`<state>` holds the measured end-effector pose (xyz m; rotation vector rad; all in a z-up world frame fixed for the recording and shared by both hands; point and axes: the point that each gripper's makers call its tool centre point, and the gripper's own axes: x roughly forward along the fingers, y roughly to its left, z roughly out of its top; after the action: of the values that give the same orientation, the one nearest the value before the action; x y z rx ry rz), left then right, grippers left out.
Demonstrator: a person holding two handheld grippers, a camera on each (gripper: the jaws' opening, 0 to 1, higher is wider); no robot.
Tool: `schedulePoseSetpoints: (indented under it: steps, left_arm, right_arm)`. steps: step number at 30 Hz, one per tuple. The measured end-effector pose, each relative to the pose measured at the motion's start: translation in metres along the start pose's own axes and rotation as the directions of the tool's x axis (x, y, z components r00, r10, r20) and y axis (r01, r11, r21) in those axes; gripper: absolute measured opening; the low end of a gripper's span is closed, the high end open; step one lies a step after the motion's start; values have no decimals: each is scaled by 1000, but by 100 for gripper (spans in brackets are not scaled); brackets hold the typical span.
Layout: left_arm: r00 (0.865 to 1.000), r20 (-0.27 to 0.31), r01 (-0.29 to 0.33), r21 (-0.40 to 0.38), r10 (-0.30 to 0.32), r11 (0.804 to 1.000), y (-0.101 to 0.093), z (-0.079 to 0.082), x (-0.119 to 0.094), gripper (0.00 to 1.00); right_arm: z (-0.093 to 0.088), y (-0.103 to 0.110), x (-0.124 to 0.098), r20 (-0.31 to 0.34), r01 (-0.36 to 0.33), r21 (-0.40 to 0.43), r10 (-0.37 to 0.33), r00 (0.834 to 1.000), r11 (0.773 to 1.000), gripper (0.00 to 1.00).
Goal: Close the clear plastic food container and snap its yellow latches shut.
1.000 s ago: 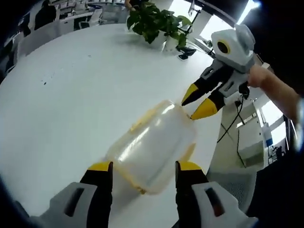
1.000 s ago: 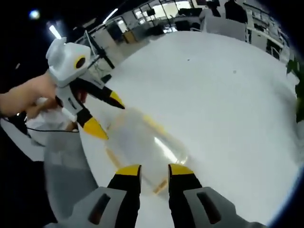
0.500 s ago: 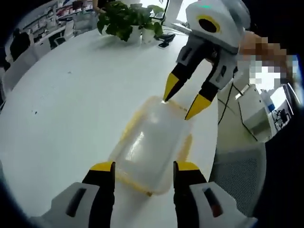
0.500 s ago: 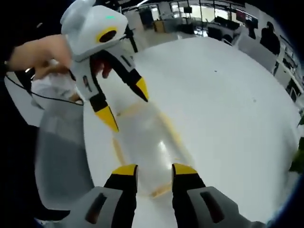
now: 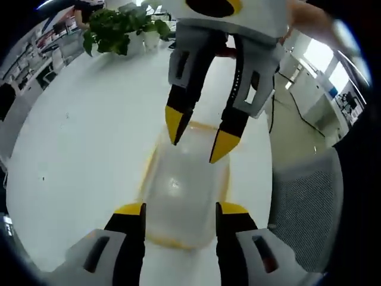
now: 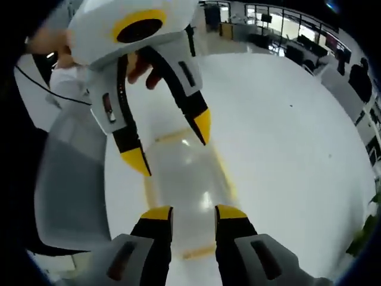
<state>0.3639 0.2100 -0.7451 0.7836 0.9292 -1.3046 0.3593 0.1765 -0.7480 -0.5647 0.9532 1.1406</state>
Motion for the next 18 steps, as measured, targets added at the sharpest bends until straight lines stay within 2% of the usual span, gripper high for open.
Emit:
schedulePoseSetpoints:
  steps: [6, 10, 18]
  left_arm:
    - [1000, -3, 13, 23, -13, 1000, -3, 2, 5, 43]
    - [999, -46, 24, 51, -22, 998, -8, -4, 11, 38]
    - [999, -49, 27, 67, -24, 997, -11, -1, 13, 37]
  right_arm:
    - [7, -2, 5, 7, 7, -21, -7, 1000, 1000, 26]
    - [10, -5, 6, 16, 9, -21, -8, 1000, 1000, 26]
    - [11, -15, 12, 13, 21, -10, -21, 1000, 1000, 26]
